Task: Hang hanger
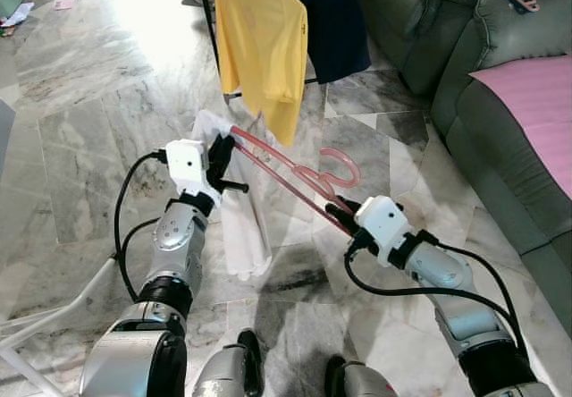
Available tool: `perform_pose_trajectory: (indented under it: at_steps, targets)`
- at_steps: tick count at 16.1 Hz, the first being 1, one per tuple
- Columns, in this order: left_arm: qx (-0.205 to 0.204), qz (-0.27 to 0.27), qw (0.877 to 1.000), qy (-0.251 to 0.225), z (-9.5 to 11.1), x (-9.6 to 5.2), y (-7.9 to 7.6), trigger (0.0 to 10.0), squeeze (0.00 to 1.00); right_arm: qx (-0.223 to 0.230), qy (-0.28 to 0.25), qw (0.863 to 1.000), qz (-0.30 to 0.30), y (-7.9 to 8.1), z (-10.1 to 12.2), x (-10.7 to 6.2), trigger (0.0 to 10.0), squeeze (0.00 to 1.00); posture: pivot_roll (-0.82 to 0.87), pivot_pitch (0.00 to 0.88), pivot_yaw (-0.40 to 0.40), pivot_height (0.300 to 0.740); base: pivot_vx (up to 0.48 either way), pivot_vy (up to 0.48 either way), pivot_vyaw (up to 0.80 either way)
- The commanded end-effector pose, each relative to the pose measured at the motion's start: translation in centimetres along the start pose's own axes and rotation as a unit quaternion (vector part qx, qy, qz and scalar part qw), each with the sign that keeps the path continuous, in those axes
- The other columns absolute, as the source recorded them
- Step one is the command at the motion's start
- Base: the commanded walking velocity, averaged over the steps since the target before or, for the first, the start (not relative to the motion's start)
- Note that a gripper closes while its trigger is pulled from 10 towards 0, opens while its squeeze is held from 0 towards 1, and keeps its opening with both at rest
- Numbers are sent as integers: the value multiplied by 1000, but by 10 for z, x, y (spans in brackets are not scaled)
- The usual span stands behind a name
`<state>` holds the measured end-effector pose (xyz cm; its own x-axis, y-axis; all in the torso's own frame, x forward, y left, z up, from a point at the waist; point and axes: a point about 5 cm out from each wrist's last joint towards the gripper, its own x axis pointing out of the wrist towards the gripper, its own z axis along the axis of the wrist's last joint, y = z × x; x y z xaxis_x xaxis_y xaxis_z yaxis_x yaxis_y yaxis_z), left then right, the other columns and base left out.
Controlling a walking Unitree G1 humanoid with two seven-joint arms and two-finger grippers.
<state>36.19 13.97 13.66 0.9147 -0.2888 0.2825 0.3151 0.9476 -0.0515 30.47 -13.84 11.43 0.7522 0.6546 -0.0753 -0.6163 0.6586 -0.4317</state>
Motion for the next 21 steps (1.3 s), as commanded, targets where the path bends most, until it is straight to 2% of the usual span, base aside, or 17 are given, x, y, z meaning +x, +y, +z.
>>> perform_pose_trajectory:
  at_steps: [1, 6, 9, 10, 12, 14, 15, 16, 17, 20, 21]
  targets:
    - [9, -9, 1000, -8, 3, 1, -2, 0, 0, 6, -7, 1000, 3, 4, 0, 1, 0, 0, -140, 204, 63, 740, 0, 0, 0]
    - [20, -18, 999, -26, 8, 3, -4, 0, 0, 8, -1, 1000, -3, 3, -3, 1, 0, 0, -139, 201, 63, 740, 0, 0, 0]
    - [53, -74, 993, -73, 20, -1, -17, 0, 0, 26, 23, 999, -9, 7, -13, 1, 0, 0, -130, 205, 65, 740, 0, 0, 0]
    - [70, -107, 988, -85, 23, -5, -25, 0, 0, 37, 28, 999, -12, 8, -16, 2, 0, 0, -128, 206, 65, 740, 0, 0, 0]
    - [68, -144, 983, -93, 24, -10, -36, 0, 0, 51, 35, 998, -10, 10, -21, 2, 0, 0, -115, 206, 60, 740, 0, 0, 0]
    - [72, -215, 969, -97, 22, -18, -55, 0, 0, 58, 47, 997, -4, 12, -27, 4, 0, 0, -110, 203, 55, 740, 0, 0, 0]
    - [68, -227, 967, -96, 22, -20, -58, 0, 0, 60, 48, 997, -5, 11, -27, 5, 0, 0, -110, 203, 55, 740, 0, 0, 0]
    - [38, -277, 956, -94, 25, -26, -72, 0, 0, 68, 50, 996, -12, 6, -28, 8, 0, 0, -112, 203, 51, 740, 0, 0, 0]
    - [33, -286, 953, -95, 26, -27, -74, 0, 0, 70, 50, 996, -14, 6, -28, 8, 0, 0, -112, 203, 51, 740, 0, 0, 0]
    - [-1, -365, 926, -101, 38, -31, -99, 0, 0, 73, 55, 996, -16, -2, -28, 17, 0, 0, -112, 202, 43, 740, 0, 0, 0]
    - [-5, -375, 922, -101, 40, -31, -102, 0, 0, 72, 55, 996, -15, -2, -28, 18, 0, 0, -112, 202, 43, 740, 0, 0, 0]
